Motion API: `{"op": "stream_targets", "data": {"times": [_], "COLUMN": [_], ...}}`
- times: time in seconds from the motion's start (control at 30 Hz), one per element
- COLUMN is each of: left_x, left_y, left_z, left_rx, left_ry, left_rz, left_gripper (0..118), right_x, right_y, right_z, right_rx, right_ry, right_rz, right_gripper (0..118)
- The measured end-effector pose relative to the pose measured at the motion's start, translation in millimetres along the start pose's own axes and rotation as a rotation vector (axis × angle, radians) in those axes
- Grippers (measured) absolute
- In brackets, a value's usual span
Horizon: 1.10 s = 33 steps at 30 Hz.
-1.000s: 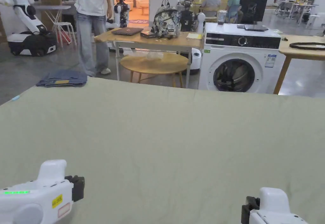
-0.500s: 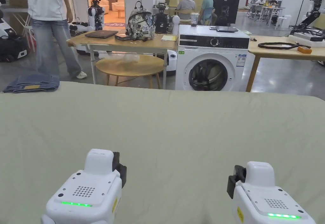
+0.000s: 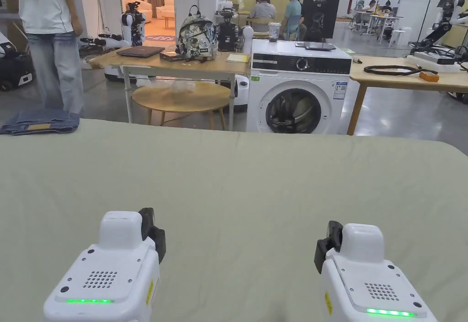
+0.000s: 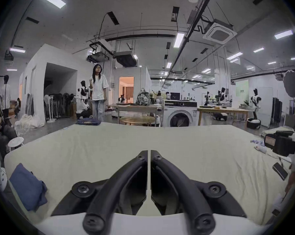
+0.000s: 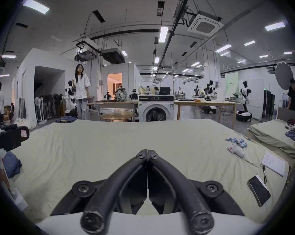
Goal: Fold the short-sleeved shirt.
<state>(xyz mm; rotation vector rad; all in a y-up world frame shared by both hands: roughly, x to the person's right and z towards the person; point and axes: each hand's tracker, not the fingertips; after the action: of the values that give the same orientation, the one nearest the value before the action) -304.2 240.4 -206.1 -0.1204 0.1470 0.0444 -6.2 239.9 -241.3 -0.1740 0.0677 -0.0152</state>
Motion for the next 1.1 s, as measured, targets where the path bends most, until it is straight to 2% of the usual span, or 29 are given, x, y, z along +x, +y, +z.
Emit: {"op": "stream_targets", "data": {"times": [0.13, 0.23, 0.3, 0.33, 0.37, 0.4, 0.43, 0.57, 0.67, 0.77, 0.87, 0.97, 1.1], "left_x": [-6, -13, -16, -18, -19, -18, -18, -16, -10, -4, -4, -4, -5], "left_y": [3, 3, 4, 4, 4, 4, 4, 4, -2, -4, -4, -4, -2], "left_z": [-1, 1, 2, 2, 2, 1, 0, 0, 2, -2, -6, -8, -9], "left_rx": [-0.003, 0.007, 0.013, 0.015, 0.017, 0.018, 0.018, 0.039, 0.084, 0.077, 0.059, 0.049, 0.041], "left_ry": [-0.006, -0.010, -0.009, -0.012, -0.011, -0.009, -0.006, -0.026, -0.040, -0.025, -0.010, 0.008, 0.031], "left_rz": [-0.003, 0.040, 0.069, 0.078, 0.082, 0.081, 0.075, 0.036, -0.003, -0.015, 0.007, -0.010, -0.038], "left_gripper": [0, 10, 15, 19, 27, 31, 32, 41, 42, 43, 46, 51, 51], "right_x": [-2, -6, -9, -10, -10, -11, -13, -15, -13, -9, -8, -5, -1], "right_y": [0, 0, 1, 1, 0, 0, -1, -5, -5, -4, -3, -2, -1], "right_z": [-3, -5, -5, -5, -4, -5, -5, -6, -8, -8, -9, -9, -11], "right_rx": [0.004, 0.001, 0.003, 0.013, 0.025, 0.033, 0.040, 0.070, 0.061, 0.075, 0.079, 0.085, 0.079], "right_ry": [0.026, 0.033, 0.034, 0.028, 0.029, 0.030, 0.024, -0.019, -0.023, -0.019, -0.013, 0.007, 0.050], "right_rz": [0.010, 0.017, 0.020, 0.020, 0.022, 0.025, 0.032, 0.051, 0.033, 0.002, -0.001, 0.001, -0.041], "right_gripper": [0, 2, 24, 39, 60, 71, 76, 79, 93, 93, 100, 100, 101]}}
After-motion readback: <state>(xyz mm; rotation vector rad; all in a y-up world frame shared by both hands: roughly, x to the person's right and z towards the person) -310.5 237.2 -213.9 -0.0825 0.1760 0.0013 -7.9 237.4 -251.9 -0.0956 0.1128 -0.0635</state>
